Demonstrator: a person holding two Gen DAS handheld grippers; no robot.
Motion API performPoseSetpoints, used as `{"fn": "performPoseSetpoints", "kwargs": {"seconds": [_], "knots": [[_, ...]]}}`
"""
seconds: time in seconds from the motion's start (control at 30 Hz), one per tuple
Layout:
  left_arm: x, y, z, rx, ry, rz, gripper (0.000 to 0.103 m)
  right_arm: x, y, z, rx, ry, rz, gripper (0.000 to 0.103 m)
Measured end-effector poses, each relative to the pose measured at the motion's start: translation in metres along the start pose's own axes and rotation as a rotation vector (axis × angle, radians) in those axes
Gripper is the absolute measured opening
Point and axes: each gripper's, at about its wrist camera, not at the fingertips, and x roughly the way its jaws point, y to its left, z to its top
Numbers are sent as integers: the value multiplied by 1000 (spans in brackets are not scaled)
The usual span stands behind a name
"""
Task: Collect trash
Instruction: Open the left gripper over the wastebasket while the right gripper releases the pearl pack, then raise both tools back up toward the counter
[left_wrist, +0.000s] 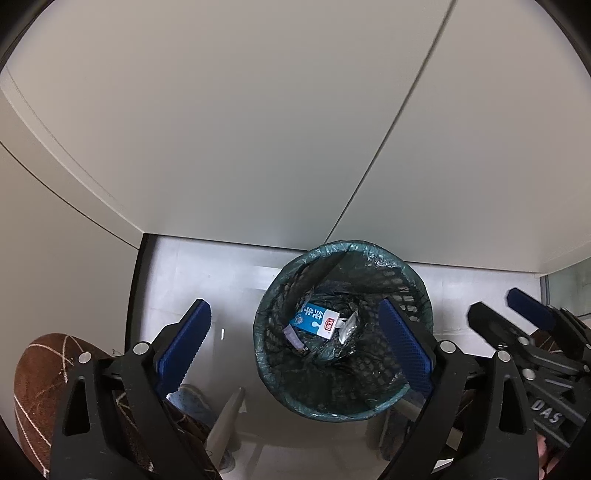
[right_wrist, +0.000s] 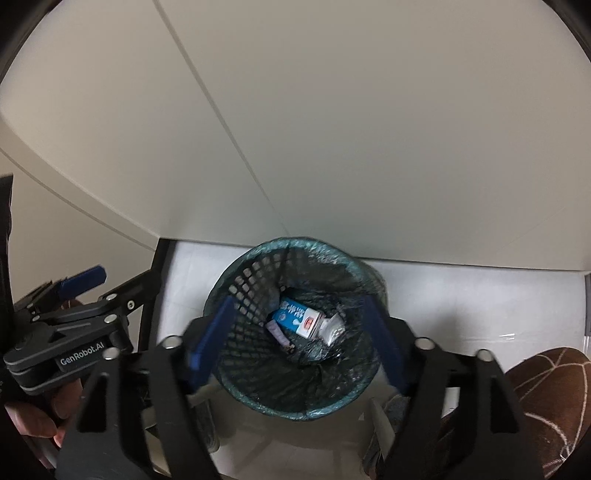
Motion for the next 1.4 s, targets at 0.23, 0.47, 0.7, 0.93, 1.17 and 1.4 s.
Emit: {"fn": "performPoseSetpoints", "kwargs": {"seconds": [0.23,0.47,0.7,0.93,1.17,1.4], "knots": [[-19,-2,1,27,-41,23,91,-38,-3,2,-12,-93,-77,94],[-68,2,8,4,-93,-16,91,-94,-4,14,-17,-206,-106,95],[-141,0,15,-6,-183,-44,91,-159,2,21,-27,-323,-96,95],[-222,-8,19,8,-295,-46,91,-233,12,27,-34,-440,-75,95],[-300,-16,27,29,-413,-40,91,-310,24,37,-54,-563,-93,95],[-371,-24,39,29,-517,-39,91,-378,29,49,-70,-668,-102,95]]}}
